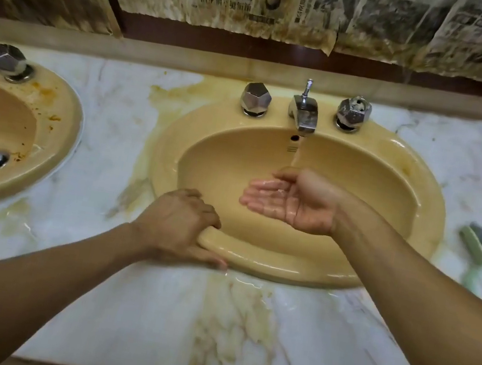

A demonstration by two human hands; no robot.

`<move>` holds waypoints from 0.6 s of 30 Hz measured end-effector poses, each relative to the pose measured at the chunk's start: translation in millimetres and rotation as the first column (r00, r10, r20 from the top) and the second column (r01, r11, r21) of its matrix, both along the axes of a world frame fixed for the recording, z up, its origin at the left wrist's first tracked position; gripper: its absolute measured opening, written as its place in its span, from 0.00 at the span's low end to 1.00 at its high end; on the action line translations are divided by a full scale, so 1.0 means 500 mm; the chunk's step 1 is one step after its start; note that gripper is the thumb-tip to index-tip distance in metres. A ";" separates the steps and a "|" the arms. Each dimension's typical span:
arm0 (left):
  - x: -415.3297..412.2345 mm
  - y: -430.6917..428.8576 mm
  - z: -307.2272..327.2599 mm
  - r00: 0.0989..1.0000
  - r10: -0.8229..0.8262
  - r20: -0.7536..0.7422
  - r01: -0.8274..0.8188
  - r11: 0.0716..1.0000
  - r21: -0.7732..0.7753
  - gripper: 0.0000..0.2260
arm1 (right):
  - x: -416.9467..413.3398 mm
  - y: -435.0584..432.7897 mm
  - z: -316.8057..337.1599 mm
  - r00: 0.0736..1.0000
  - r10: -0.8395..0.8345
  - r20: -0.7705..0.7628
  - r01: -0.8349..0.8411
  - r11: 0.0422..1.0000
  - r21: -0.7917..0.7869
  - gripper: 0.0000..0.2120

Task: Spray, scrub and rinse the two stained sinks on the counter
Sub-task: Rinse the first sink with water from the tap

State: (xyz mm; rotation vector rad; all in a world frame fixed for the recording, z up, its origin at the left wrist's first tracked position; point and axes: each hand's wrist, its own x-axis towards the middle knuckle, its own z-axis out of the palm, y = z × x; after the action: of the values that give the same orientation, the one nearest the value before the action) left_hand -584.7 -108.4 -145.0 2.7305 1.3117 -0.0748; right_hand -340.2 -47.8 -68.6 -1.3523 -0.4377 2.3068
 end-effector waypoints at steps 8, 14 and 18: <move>0.245 -0.051 0.015 0.994 0.048 -0.101 -0.061 0.990 -0.126 0.33 | 0.065 -0.094 0.129 0.670 0.234 0.705 -0.588 0.747 0.311 0.17; 0.220 -0.056 0.008 0.996 0.043 -0.084 -0.054 0.990 -0.134 0.33 | 0.149 -0.092 0.131 0.735 0.115 0.668 -0.481 0.782 0.395 0.19; -0.003 -0.012 0.008 0.998 0.023 0.051 -0.021 0.999 -0.041 0.36 | 0.179 -0.029 0.051 0.729 -0.113 0.675 -0.288 0.844 0.453 0.19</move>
State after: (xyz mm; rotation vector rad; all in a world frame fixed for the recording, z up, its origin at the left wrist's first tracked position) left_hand -586.3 -114.6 -140.9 2.6653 1.3120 -0.0287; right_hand -250.6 -62.4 -43.2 -1.8464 -1.2988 1.4551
